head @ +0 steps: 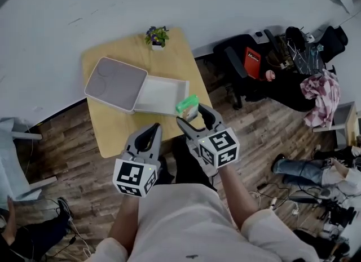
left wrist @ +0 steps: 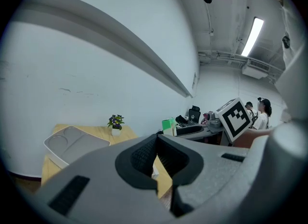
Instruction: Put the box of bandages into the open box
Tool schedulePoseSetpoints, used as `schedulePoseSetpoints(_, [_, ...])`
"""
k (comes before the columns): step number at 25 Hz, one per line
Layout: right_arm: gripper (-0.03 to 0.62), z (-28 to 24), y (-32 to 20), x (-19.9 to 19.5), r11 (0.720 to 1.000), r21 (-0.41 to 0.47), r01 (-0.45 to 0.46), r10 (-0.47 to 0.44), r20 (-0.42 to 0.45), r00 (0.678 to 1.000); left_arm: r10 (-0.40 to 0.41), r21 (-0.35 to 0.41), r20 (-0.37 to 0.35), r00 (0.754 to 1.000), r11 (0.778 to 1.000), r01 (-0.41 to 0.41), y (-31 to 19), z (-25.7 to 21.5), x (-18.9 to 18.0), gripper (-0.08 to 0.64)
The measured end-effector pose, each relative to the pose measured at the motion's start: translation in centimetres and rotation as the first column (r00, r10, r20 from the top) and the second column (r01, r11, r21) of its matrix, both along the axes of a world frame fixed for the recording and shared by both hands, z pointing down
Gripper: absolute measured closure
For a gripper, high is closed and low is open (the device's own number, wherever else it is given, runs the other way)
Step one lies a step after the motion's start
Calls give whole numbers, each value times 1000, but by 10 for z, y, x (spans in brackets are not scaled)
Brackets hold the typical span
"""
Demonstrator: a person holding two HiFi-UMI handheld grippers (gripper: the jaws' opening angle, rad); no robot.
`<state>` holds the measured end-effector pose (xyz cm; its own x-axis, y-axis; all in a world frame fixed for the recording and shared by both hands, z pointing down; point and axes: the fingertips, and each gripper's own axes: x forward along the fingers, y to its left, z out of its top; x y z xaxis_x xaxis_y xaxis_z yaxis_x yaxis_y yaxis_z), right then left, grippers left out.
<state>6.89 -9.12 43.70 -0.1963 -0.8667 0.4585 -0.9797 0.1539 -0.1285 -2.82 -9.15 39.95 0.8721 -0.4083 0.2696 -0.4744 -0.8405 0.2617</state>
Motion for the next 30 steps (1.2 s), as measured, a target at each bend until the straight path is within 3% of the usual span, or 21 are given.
schedulePoseSetpoints(15, [268,54,-65,10,978,-108,176,-179,-11,984,-155,-44,39,987,987,156,-41,9,11,555])
schedulePoseSetpoints(30, [268,126,-102,4,892,-244,381,-396,-16,918,-301,-47,94,949,951,306,-64,16,26,555])
